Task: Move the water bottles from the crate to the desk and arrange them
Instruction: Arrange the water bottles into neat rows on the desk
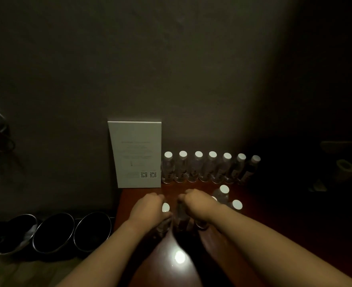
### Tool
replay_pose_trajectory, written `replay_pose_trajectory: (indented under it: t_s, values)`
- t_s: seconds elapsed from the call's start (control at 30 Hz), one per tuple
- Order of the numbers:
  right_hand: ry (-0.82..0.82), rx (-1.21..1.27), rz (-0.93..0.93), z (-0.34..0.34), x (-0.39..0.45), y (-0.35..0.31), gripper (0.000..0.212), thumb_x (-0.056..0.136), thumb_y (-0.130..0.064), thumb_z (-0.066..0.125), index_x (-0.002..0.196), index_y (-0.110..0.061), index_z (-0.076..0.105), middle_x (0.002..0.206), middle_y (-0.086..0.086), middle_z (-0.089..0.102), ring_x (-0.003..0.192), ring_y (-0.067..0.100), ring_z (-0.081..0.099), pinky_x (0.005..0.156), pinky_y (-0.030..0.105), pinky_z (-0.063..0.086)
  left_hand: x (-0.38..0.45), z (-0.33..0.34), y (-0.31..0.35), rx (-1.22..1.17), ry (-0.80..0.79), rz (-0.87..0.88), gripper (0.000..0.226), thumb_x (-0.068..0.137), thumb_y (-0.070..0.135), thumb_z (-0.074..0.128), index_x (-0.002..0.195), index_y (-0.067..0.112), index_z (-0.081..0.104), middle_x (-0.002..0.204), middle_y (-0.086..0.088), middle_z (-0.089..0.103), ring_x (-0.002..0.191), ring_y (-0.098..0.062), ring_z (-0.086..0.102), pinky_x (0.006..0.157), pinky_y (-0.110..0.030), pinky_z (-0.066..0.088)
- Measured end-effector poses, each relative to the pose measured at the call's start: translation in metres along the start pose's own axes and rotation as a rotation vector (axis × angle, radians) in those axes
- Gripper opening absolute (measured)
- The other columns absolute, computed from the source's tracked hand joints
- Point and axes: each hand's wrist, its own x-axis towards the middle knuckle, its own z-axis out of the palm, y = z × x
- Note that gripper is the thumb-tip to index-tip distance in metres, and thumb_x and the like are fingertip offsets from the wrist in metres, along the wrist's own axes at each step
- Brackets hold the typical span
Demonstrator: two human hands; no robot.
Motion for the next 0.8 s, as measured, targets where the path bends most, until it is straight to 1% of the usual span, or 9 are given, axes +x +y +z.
replay_pose_trajectory:
  t_s: [0.1,0.23,0.3,0.4,0.5,0.57,0.7,0.8]
  values:
    - [-0.012,-0.006,0.002,-0.002,0.006,-0.001,0.031,0.094,-0.016,0.050,0.123,-0.008,0.056,0.112,0.018,0.056,0.102,0.037,0.056,0.073,0.035,0.038,0.005,0.006,-0.003,0.011,0.006,0.003,0.040,0.082,0.050,0.067,0.106,0.019,0.061,0.107,-0.003,0.061,0.098,-0.023,0.059,0.078,-0.034,0.049]
    - [-0.039,-0.016,0.019,-0.008,0.017,0.000,0.025,0.093,-0.018,0.052,0.114,-0.005,0.058,0.109,0.019,0.060,0.101,0.037,0.058,0.078,0.041,0.047,0.015,0.006,-0.007,0.020,0.015,0.035,0.033,0.084,0.039,0.064,0.109,0.017,0.063,0.109,-0.004,0.061,0.100,-0.026,0.060,0.082,-0.036,0.051]
    - [-0.028,0.005,0.034,-0.013,0.022,0.004,0.022,0.093,-0.017,0.054,0.110,-0.006,0.060,0.108,0.019,0.062,0.100,0.036,0.060,0.079,0.041,0.049,0.021,0.005,-0.012,0.000,0.017,0.037,0.033,0.084,0.036,0.065,0.112,0.019,0.063,0.110,-0.004,0.062,0.101,-0.026,0.060,0.084,-0.037,0.052]
    - [0.029,0.035,0.066,-0.023,0.031,0.015,0.020,0.090,-0.017,0.055,0.106,-0.007,0.061,0.107,0.019,0.063,0.099,0.037,0.062,0.077,0.039,0.050,0.033,0.000,-0.017,-0.065,0.046,0.051,0.028,0.087,0.035,0.063,0.112,0.022,0.066,0.108,-0.002,0.066,0.099,-0.023,0.063,0.083,-0.035,0.053]
    - [0.085,0.073,0.108,-0.035,0.043,0.028,0.022,0.088,-0.019,0.054,0.105,-0.009,0.062,0.108,0.018,0.065,0.099,0.037,0.063,0.075,0.035,0.049,0.051,-0.011,-0.019,-0.118,0.083,0.070,0.021,0.090,0.034,0.061,0.102,0.019,0.068,0.103,-0.003,0.069,0.096,-0.023,0.064,0.082,-0.035,0.053]
    - [0.089,0.091,0.141,-0.042,0.052,0.036,0.023,0.087,-0.021,0.054,0.104,-0.010,0.065,0.107,0.017,0.066,0.097,0.036,0.064,0.071,0.031,0.046,0.064,-0.018,-0.019,-0.153,0.091,0.079,0.019,0.090,0.032,0.061,0.098,0.017,0.067,0.100,-0.004,0.069,0.094,-0.024,0.064,0.080,-0.036,0.053]
    - [0.086,0.132,0.148,-0.050,0.070,0.052,0.024,0.088,-0.023,0.054,0.103,-0.008,0.067,0.103,0.017,0.068,0.095,0.035,0.064,0.073,0.034,0.049,0.091,-0.028,-0.019,-0.186,0.115,0.086,0.016,0.088,0.027,0.063,0.095,0.014,0.067,0.096,-0.006,0.068,0.091,-0.027,0.064,0.075,-0.033,0.050]
    - [0.087,0.140,0.144,-0.050,0.082,0.062,0.024,0.087,-0.025,0.056,0.098,-0.007,0.067,0.097,0.017,0.068,0.091,0.035,0.064,0.068,0.031,0.045,0.106,-0.029,-0.018,-0.189,0.112,0.092,0.015,0.087,0.023,0.063,0.095,0.011,0.066,0.097,-0.010,0.067,0.092,-0.029,0.062,0.076,-0.036,0.050]
